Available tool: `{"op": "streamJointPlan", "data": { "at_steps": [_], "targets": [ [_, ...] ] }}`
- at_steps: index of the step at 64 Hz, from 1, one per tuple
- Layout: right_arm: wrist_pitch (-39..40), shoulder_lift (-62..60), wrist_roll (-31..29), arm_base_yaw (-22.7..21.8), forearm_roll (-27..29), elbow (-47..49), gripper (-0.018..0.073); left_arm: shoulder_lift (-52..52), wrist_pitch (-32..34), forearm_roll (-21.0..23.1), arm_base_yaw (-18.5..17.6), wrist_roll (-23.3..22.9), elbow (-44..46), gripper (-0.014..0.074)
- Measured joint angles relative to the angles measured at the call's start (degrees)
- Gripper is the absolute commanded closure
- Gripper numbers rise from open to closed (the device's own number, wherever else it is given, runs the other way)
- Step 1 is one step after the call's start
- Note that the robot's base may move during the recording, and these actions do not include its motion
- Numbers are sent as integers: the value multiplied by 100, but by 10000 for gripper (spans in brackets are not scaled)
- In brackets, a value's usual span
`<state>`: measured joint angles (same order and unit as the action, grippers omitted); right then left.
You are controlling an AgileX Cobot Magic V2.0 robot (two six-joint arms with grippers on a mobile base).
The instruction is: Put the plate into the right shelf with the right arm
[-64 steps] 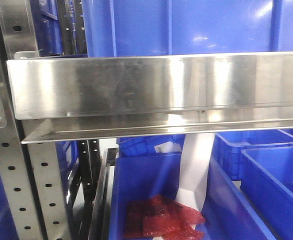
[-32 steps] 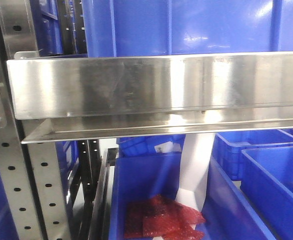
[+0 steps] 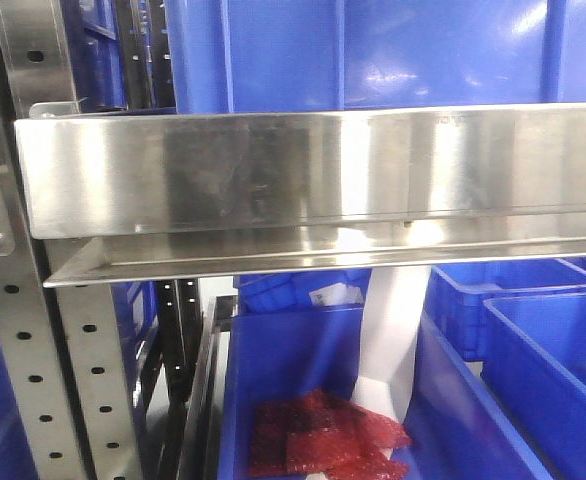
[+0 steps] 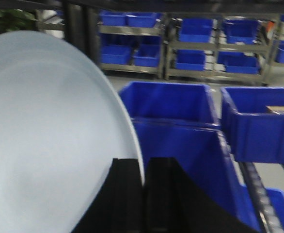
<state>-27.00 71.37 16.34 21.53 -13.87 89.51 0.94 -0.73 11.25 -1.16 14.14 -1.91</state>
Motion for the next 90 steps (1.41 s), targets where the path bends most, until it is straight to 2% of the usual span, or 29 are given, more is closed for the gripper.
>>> {"op": "streamJointPlan", "data": {
  "at_steps": [14, 36, 42, 52, 57, 73, 81, 90],
  "targets": [
    [164, 862, 0, -398, -31, 35, 504, 0, 0, 0, 0, 0, 0, 643],
    [240, 1931, 0, -411, -30, 35, 488, 0, 0, 0, 0, 0, 0, 643],
    [253, 1983, 0, -411, -30, 35, 369, 0, 0, 0, 0, 0, 0, 643],
    [302, 1971, 0, -411, -30, 35, 9, 0, 0, 0, 0, 0, 0, 643],
    [277, 1922, 0, -411, -30, 35, -77, 0, 0, 0, 0, 0, 0, 643],
    [20, 1404, 0, -411, -30, 35, 6, 0, 0, 0, 0, 0, 0, 643],
    [-278, 965, 0, -411, -30, 35, 137, 0, 0, 0, 0, 0, 0, 643],
    [-650, 314, 0, -411, -30, -100, 347, 0, 0, 0, 0, 0, 0, 643]
  ]
}}
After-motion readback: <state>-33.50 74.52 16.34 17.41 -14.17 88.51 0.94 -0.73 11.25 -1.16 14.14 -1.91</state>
